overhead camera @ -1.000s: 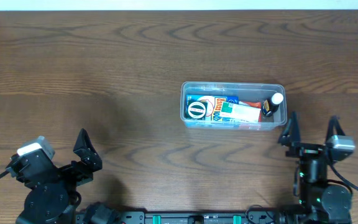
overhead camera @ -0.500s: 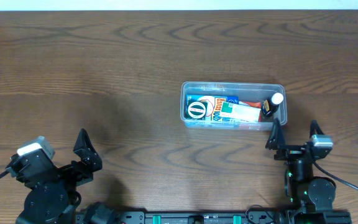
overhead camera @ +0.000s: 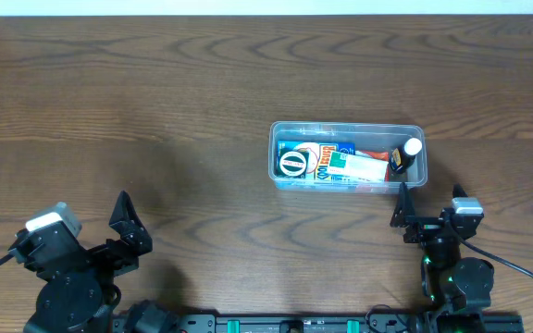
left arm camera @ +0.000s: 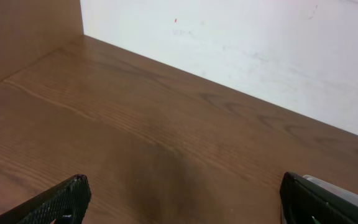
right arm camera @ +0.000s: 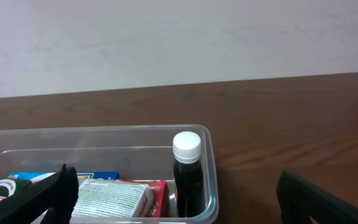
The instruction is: Pack container
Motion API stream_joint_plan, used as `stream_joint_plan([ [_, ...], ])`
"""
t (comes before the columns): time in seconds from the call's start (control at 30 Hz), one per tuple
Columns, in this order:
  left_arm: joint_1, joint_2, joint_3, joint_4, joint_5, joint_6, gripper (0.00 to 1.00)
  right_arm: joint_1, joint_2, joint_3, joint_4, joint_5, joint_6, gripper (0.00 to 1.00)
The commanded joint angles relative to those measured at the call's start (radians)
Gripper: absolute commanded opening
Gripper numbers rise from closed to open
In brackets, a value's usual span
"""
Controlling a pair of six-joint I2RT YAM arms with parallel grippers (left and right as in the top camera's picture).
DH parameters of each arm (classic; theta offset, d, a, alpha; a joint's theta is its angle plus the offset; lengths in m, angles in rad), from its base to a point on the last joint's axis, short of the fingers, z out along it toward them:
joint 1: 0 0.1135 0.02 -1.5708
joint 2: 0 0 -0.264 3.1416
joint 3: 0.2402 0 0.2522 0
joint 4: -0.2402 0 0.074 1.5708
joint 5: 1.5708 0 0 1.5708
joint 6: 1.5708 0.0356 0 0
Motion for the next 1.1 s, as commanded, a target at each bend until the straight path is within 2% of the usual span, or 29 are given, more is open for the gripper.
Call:
stream_joint_plan([
  [0.0,0.004,0.002,0.001,-0.003,-0.012,0.002,0.98,-0.003,-0.006,-0.002,-0.005,-0.007,-0.018,0.99],
  [0.87,0.003,-0.003,-0.003,-0.003,-0.012,0.002,0.98,-0.003,-0.006,-0.002,-0.005,-0.007,-0.018,0.99],
  [1.07,0.003,-0.021,-0.107,0.097,0.046,-0.111,0.98,-0.003,-0.006,-0.002,-0.005,-0.007,-0.018,0.99],
])
